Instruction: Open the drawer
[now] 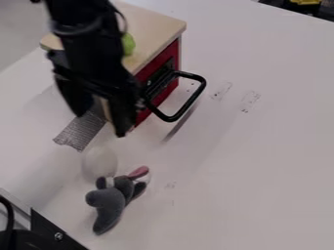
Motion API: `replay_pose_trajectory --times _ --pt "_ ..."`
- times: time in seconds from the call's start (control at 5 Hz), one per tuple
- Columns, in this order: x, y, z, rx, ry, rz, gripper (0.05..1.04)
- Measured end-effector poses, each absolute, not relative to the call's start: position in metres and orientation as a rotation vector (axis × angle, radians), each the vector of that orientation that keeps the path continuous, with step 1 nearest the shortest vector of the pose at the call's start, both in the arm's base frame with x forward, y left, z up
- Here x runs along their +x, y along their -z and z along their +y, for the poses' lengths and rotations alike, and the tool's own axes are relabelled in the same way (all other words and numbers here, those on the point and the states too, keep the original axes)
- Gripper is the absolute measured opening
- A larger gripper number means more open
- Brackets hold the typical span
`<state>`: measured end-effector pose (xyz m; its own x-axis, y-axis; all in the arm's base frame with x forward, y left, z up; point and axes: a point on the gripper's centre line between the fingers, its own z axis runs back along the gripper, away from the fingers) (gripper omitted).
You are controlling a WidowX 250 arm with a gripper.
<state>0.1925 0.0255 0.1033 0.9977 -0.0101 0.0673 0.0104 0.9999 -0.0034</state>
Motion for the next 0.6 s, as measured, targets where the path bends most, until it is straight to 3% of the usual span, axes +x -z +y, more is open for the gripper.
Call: replay_pose_trajectory --times 0.6 --pt "0.275 -0.065 0.013 0.052 0.007 -0.086 0.999"
